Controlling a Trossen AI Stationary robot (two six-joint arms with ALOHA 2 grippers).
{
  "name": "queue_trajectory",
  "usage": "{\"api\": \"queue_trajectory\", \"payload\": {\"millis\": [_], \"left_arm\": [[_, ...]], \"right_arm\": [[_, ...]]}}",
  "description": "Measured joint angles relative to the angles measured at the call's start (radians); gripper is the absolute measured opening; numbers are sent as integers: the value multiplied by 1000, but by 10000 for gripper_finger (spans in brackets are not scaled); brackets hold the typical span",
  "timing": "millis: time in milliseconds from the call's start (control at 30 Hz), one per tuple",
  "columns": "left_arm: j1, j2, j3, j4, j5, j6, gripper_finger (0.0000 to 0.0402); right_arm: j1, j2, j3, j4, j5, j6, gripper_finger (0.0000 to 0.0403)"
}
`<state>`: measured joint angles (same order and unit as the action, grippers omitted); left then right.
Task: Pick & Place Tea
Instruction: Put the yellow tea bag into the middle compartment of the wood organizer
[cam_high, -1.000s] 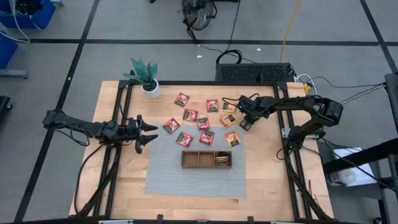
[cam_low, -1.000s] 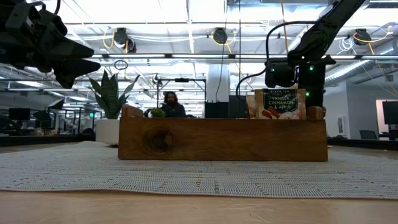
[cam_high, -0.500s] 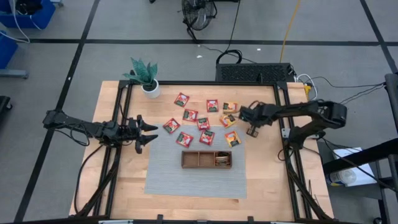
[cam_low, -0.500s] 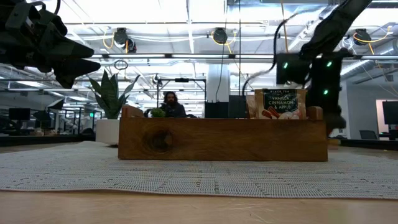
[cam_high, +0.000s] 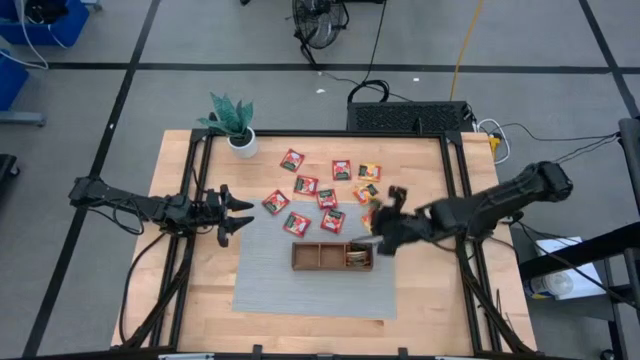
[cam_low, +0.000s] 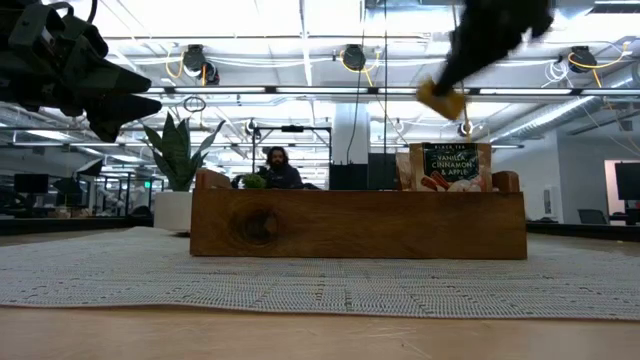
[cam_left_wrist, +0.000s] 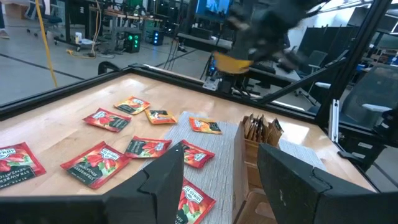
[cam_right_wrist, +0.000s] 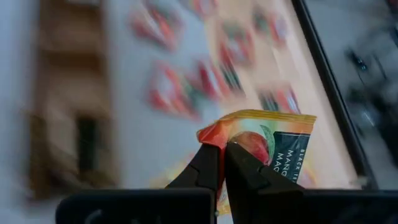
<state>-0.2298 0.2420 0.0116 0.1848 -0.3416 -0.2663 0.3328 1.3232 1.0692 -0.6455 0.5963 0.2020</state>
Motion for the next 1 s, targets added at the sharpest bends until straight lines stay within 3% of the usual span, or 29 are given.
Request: {"api": "queue_trajectory", "payload": {"millis": [200, 500, 867, 1000], "left_arm": [[0, 0, 0, 0, 0, 0, 205], [0, 0, 0, 0, 0, 0, 205], [0, 0, 0, 0, 0, 0, 205], [0, 0, 0, 0, 0, 0, 205]], "right_arm": [[129, 179, 103, 199, -3, -85, 3], [149, 495, 232, 334, 4, -171, 3], [53, 612, 245, 340, -24, -168, 3], [48, 623, 245, 332, -48, -166, 22]]}}
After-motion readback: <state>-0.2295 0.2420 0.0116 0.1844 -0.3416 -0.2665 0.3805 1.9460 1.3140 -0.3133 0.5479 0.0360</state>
